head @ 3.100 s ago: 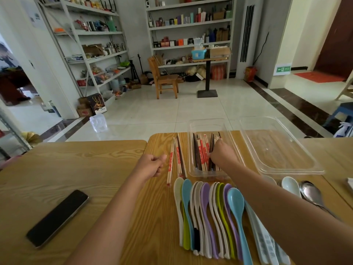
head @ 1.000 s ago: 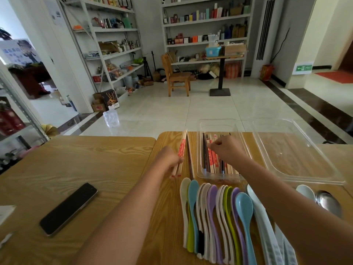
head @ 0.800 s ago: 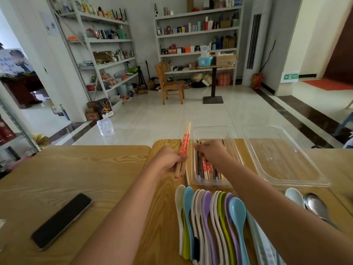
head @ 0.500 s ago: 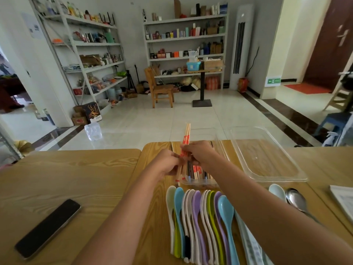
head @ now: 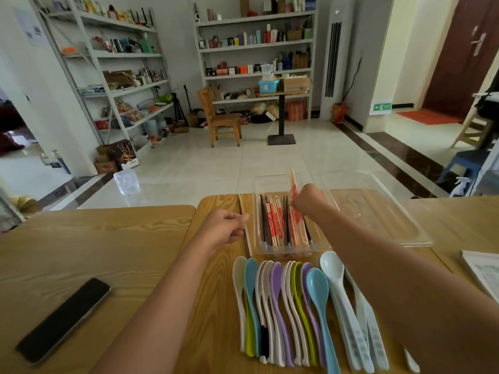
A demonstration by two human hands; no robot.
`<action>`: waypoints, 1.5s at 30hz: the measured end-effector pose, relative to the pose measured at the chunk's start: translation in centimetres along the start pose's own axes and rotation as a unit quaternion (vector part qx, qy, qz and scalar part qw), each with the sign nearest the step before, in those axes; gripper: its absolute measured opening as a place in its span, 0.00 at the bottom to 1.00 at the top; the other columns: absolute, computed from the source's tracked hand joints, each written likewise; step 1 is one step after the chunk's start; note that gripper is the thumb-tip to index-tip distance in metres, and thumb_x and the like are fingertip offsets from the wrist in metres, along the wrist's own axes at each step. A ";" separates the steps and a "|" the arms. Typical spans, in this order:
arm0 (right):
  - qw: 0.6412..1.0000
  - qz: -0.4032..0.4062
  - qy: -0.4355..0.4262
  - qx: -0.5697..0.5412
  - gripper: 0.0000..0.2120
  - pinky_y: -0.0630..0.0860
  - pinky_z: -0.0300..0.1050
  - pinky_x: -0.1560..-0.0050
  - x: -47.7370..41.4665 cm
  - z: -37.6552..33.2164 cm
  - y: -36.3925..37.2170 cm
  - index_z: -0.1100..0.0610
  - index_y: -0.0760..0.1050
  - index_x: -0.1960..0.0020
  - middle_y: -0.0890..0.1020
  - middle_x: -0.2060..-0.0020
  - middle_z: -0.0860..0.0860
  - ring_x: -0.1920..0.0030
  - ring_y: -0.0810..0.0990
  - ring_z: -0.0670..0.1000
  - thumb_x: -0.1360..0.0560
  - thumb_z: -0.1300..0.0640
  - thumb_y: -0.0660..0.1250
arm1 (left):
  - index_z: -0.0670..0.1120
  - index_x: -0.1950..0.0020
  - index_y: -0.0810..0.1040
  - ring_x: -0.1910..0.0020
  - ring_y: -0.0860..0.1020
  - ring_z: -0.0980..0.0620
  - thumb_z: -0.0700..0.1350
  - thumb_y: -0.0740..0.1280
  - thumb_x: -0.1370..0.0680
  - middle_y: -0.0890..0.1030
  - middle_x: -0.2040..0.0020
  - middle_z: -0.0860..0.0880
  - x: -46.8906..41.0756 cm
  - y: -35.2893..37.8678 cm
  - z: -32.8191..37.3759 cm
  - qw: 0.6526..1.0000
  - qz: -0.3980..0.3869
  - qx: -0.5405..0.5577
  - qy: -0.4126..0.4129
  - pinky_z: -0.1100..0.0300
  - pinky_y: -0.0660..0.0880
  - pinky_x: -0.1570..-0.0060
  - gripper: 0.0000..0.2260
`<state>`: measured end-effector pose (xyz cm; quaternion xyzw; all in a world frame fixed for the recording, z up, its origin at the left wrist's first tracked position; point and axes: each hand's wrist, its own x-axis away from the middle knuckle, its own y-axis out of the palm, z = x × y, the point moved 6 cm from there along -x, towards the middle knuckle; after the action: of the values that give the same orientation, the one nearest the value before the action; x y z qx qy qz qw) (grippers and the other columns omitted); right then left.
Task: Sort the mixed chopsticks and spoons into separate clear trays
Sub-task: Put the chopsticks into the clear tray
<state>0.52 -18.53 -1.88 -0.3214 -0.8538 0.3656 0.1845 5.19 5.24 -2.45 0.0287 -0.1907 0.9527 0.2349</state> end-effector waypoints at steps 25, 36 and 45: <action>0.978 0.015 -0.143 0.151 0.08 0.72 0.42 0.71 -0.1 -2.7 3.3 0.61 0.72 0.61 0.77 0.66 0.53 0.70 0.73 0.50 0.23 0.65 0.61 | 0.43 0.43 0.77 0.51 0.80 0.48 0.54 0.67 0.21 0.81 0.50 0.47 -4.4 1.6 -3.9 0.931 0.059 -0.354 -0.064 0.55 0.78 0.50 0.15; 0.980 -0.065 -0.158 0.099 0.08 0.69 0.37 0.72 -0.2 -2.5 4.7 0.61 0.77 0.54 0.80 0.63 0.53 0.68 0.76 0.48 0.22 0.56 0.66 | 0.41 0.43 0.76 0.53 0.81 0.47 0.43 0.68 0.21 0.80 0.52 0.44 -6.8 2.3 -2.8 0.899 -0.005 -0.424 -0.107 0.55 0.81 0.50 0.10; 0.986 -0.102 -0.125 0.031 0.10 0.74 0.39 0.70 0.2 -2.5 5.5 0.63 0.78 0.54 0.79 0.66 0.54 0.70 0.74 0.48 0.23 0.55 0.68 | 0.40 0.41 0.75 0.49 0.82 0.45 0.41 0.68 0.21 0.80 0.48 0.42 -6.5 1.5 -4.3 0.924 -0.059 -0.338 -0.167 0.51 0.81 0.47 0.10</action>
<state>3.99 -14.24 -4.33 -0.1785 -0.8865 0.4088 0.1229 10.43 2.79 -7.89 0.1170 -0.5360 0.7973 0.2517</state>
